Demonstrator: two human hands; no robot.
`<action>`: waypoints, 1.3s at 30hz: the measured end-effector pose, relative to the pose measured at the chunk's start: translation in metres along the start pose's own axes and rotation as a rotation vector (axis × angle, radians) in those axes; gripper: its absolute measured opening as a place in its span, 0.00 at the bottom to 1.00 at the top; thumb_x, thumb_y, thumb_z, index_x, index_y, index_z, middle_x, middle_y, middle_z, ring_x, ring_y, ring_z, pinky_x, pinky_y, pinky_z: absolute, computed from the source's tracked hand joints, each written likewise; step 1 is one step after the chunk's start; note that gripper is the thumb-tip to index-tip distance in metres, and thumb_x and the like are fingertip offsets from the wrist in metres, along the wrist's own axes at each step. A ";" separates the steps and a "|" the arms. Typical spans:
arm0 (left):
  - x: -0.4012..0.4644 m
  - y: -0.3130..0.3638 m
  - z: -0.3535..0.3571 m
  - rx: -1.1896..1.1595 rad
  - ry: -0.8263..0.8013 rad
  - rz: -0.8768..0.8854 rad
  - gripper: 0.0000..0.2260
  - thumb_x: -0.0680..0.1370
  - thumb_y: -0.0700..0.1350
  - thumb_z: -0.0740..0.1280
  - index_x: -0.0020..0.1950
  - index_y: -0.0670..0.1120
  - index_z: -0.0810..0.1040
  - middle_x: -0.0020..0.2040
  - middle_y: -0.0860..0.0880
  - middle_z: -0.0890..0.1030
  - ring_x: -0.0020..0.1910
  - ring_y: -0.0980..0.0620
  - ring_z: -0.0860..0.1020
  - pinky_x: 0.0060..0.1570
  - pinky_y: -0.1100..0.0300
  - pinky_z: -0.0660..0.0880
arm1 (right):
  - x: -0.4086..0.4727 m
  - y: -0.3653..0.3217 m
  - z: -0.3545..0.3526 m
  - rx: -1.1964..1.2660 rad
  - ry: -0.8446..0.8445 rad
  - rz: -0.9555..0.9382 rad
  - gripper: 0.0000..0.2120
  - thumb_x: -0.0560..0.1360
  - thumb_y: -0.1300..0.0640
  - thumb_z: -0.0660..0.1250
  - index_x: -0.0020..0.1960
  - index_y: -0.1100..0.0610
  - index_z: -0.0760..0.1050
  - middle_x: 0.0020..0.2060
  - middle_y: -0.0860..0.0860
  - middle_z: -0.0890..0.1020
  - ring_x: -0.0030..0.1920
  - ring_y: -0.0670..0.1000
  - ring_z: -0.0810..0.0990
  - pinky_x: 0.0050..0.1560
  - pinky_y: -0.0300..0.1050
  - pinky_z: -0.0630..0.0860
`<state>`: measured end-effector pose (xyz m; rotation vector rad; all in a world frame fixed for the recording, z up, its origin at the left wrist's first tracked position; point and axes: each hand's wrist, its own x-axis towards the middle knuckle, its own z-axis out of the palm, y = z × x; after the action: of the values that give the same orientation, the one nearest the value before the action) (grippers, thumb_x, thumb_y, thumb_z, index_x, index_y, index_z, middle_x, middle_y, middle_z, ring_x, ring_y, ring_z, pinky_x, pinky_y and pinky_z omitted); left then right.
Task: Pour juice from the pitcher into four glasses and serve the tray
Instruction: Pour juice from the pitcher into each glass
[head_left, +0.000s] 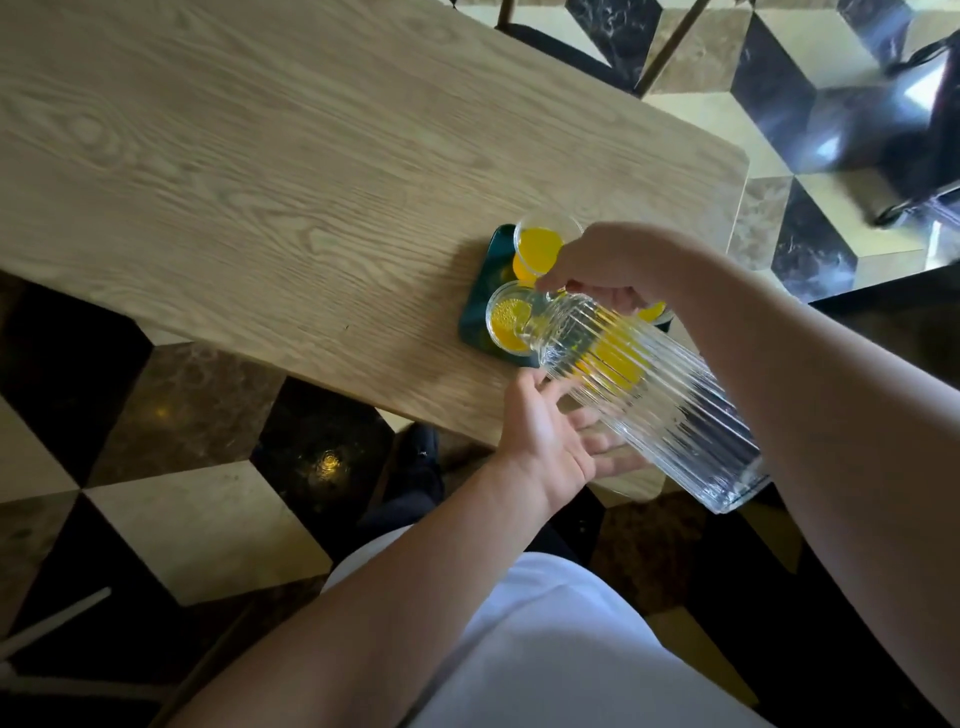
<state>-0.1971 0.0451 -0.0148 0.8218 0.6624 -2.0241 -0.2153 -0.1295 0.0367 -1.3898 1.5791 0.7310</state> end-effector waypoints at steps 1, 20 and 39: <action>0.000 0.000 -0.001 0.006 -0.005 -0.003 0.27 0.81 0.61 0.50 0.78 0.51 0.62 0.75 0.34 0.65 0.65 0.25 0.72 0.46 0.28 0.78 | 0.000 0.001 -0.001 0.015 -0.001 0.003 0.19 0.79 0.51 0.70 0.34 0.54 0.67 0.24 0.49 0.61 0.18 0.46 0.55 0.21 0.32 0.52; -0.066 0.126 0.019 0.600 0.109 0.606 0.16 0.80 0.54 0.50 0.49 0.61 0.79 0.51 0.49 0.85 0.50 0.45 0.82 0.49 0.42 0.80 | -0.057 -0.038 -0.029 0.682 0.114 -0.658 0.25 0.76 0.48 0.74 0.27 0.49 0.63 0.21 0.44 0.60 0.21 0.47 0.57 0.24 0.36 0.57; -0.050 0.318 -0.014 0.946 0.211 1.081 0.17 0.75 0.57 0.51 0.64 0.66 0.65 0.70 0.48 0.70 0.69 0.47 0.69 0.68 0.53 0.65 | 0.057 -0.167 0.006 1.164 0.053 -0.812 0.13 0.74 0.46 0.71 0.33 0.49 0.79 0.29 0.46 0.74 0.30 0.46 0.66 0.39 0.45 0.59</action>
<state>0.0974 -0.0836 -0.0346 1.5027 -0.6484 -1.1394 -0.0503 -0.1837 0.0037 -0.9541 0.9735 -0.6489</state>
